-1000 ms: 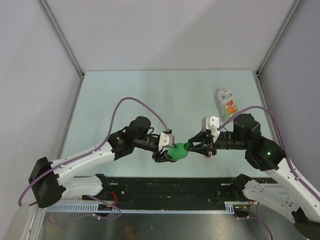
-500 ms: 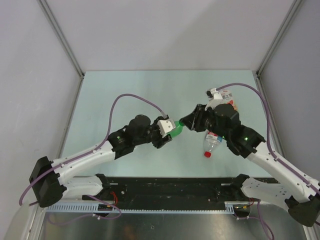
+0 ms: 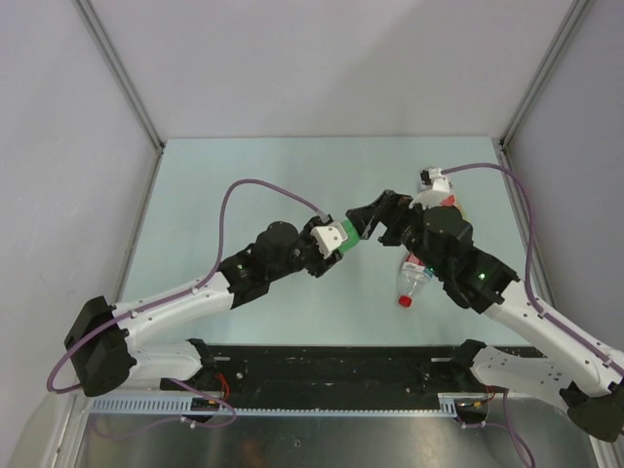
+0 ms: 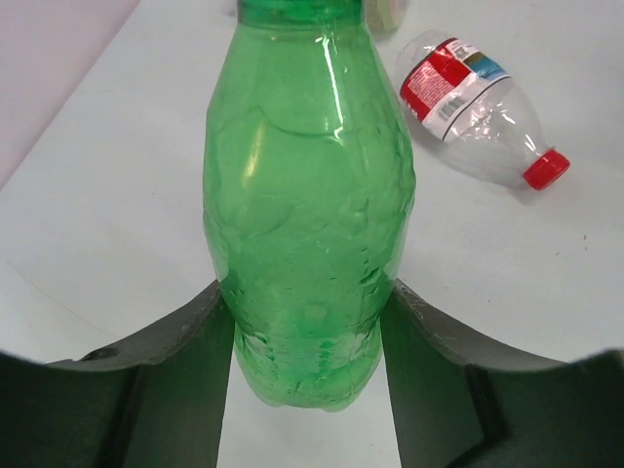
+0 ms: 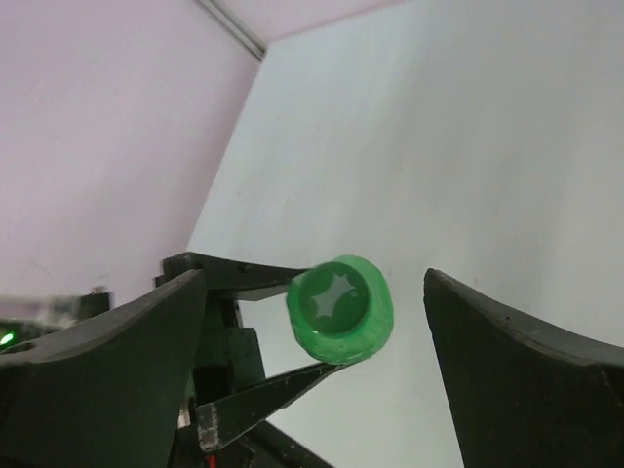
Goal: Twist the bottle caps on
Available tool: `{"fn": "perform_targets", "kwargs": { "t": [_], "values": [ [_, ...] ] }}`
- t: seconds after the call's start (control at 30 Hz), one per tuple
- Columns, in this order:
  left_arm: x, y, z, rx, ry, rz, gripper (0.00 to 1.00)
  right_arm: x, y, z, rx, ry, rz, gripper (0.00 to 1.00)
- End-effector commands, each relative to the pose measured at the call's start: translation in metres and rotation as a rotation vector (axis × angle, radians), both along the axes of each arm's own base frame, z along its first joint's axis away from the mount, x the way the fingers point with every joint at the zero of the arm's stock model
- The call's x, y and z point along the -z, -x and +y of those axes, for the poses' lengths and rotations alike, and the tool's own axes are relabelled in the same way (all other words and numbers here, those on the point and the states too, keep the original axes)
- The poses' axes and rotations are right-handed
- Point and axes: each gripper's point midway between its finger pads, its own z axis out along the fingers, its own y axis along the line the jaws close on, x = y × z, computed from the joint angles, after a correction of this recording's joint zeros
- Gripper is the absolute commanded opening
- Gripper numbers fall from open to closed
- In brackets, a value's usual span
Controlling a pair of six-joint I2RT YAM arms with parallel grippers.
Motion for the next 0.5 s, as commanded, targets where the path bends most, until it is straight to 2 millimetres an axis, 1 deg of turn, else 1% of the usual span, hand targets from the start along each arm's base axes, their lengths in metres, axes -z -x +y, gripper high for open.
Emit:
{"fn": "perform_targets", "kwargs": {
  "t": [0.0, 0.07, 0.1, 0.17, 0.2, 0.27, 0.37, 0.4, 0.47],
  "values": [
    [-0.018, 0.006, -0.007, 0.039, 0.065, -0.015, 0.00, -0.067, 0.016, -0.007, -0.112, 0.010, -0.311, 0.99],
    [-0.014, 0.013, -0.007, 0.070, 0.049, 0.004, 0.00, -0.077, 0.034, -0.009, -0.225, 0.079, -0.423, 0.99],
    [-0.013, 0.017, -0.007, 0.090, 0.044, 0.012, 0.00, -0.079, 0.042, -0.013, -0.261, 0.119, -0.472, 0.99],
    [-0.012, 0.032, -0.008, 0.171, 0.038, 0.026, 0.00, -0.077, 0.058, -0.021, -0.348, 0.238, -0.577, 0.99],
    [-0.014, 0.043, -0.010, 0.234, 0.043, 0.025, 0.00, -0.071, 0.068, -0.023, -0.408, 0.306, -0.628, 0.99],
    [-0.011, 0.067, -0.010, 0.365, 0.024, 0.042, 0.00, -0.058, 0.093, -0.024, -0.567, 0.414, -0.728, 0.99],
    [-0.013, 0.090, -0.009, 0.490, 0.010, 0.050, 0.00, -0.033, 0.134, -0.020, -0.840, 0.512, -0.859, 0.99],
    [-0.013, 0.097, -0.007, 0.525, 0.007, 0.050, 0.00, -0.027, 0.143, -0.020, -0.901, 0.527, -0.888, 0.99],
    [-0.012, 0.107, -0.005, 0.582, 0.001, 0.040, 0.00, -0.022, 0.151, -0.019, -0.954, 0.531, -0.915, 0.99]
  ]
}}
